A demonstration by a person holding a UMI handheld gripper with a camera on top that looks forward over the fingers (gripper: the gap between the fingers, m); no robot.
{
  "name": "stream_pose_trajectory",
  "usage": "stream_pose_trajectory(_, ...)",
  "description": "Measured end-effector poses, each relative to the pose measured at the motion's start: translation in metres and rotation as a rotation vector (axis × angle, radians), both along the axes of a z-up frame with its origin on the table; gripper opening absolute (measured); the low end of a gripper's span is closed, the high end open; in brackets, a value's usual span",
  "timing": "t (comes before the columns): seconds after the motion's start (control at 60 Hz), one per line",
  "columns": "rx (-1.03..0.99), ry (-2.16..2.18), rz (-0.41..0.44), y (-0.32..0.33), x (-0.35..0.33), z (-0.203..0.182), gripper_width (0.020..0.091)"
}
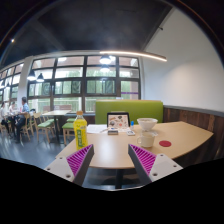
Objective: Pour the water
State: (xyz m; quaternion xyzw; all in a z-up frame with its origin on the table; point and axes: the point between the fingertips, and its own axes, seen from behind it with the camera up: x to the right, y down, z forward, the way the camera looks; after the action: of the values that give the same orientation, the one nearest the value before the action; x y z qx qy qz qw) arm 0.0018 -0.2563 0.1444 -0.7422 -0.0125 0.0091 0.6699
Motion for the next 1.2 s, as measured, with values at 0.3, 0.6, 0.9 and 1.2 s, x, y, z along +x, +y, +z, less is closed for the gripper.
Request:
stream_pose_trajectory(0.3, 0.022, -0.025, 0.162, 0.016, -0.060, -0.016, 0.0806)
stream_pose_trajectory(0.6, 0.044, -0.057, 0.175, 0.111, -0.156, -0.037, 0.0794)
stream_pose_trajectory(0.9, 0.042, -0.097, 0.093, 0.236, -0.170, -0.052, 0.0775)
stream_pose_trajectory(1.2, 0.031, -0.135, 0.095, 0.256, -0.178, -0.056, 0.0263)
